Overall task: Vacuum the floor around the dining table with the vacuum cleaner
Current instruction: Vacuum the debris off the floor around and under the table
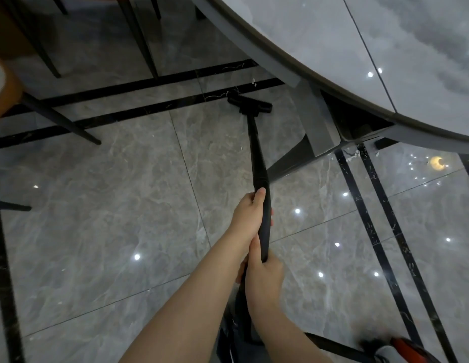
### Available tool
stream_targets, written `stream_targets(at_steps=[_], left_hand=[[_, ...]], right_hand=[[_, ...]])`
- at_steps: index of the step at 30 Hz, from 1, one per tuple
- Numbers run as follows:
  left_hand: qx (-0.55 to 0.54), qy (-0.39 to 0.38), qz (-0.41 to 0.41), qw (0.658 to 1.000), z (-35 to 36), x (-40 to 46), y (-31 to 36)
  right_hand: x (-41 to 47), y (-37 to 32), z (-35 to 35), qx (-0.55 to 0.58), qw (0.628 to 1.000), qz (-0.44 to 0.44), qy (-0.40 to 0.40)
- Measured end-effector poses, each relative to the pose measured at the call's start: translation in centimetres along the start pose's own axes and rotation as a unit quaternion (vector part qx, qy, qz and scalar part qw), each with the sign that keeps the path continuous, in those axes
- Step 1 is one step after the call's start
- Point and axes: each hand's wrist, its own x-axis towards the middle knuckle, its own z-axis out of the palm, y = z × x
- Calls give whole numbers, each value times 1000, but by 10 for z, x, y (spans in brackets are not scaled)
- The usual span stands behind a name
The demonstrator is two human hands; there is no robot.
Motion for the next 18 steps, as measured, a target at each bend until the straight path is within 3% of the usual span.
stream_targets(at_steps=[9, 13, 18], left_hand=[[37, -46, 47, 997, -7, 43, 55], [94, -53, 20, 994, -7, 65, 58], [129, -26, -41, 990, -1, 83, 44]], right_hand=[[100, -50, 28, -30, 995, -91, 15], [136, -62, 38, -62, 996, -59, 30], [115, -39, 27, -59, 998, -10, -28]])
